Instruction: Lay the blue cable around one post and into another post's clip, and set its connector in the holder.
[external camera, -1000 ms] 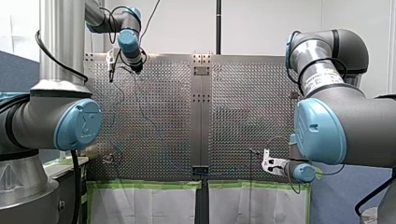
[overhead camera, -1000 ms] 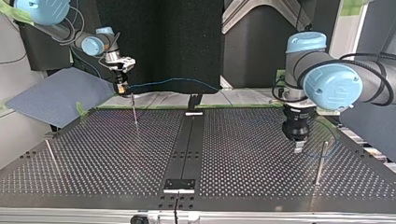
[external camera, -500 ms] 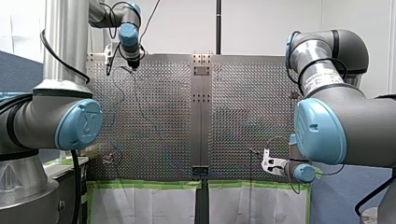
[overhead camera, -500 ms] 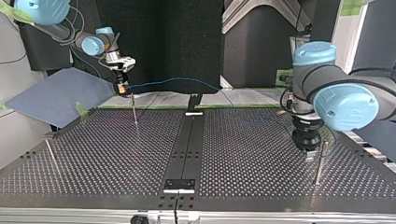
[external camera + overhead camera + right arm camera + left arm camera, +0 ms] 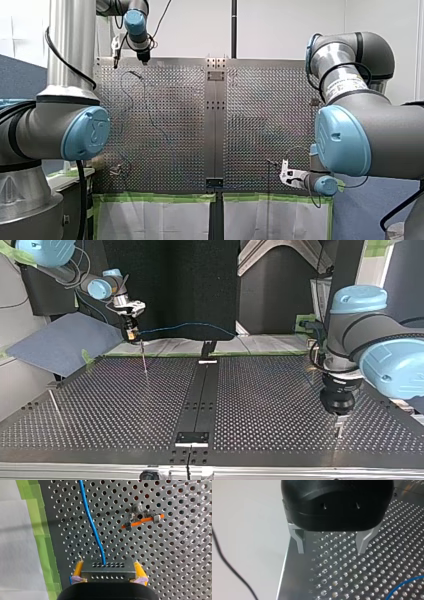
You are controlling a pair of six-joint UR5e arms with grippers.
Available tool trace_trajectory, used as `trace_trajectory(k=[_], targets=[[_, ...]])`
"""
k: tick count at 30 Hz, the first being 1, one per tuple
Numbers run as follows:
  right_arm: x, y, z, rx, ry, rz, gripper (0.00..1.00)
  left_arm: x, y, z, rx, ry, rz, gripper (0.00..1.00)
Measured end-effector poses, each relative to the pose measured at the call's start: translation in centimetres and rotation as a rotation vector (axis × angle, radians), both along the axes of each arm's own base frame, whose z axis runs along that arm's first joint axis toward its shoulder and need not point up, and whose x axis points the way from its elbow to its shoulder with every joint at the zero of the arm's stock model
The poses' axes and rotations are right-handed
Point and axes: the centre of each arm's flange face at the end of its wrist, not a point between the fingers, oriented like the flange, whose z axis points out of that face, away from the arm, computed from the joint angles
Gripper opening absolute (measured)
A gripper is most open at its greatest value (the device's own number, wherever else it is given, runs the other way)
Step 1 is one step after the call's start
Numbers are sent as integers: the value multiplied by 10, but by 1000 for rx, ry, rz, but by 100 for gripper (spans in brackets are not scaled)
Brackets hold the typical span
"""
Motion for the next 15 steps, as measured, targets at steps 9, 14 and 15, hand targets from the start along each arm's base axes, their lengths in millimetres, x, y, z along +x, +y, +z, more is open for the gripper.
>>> trace_trajectory(k=[9,14,15], targets=[[0,0,-1,1,0,0,2,4,17,21,32,25,69,100],[0,0,-1,2,-1,0,2,5,22,33,36,37,66,100],[0,0,-1,2,-1,0,2,6,23,36,35,39,63,100]])
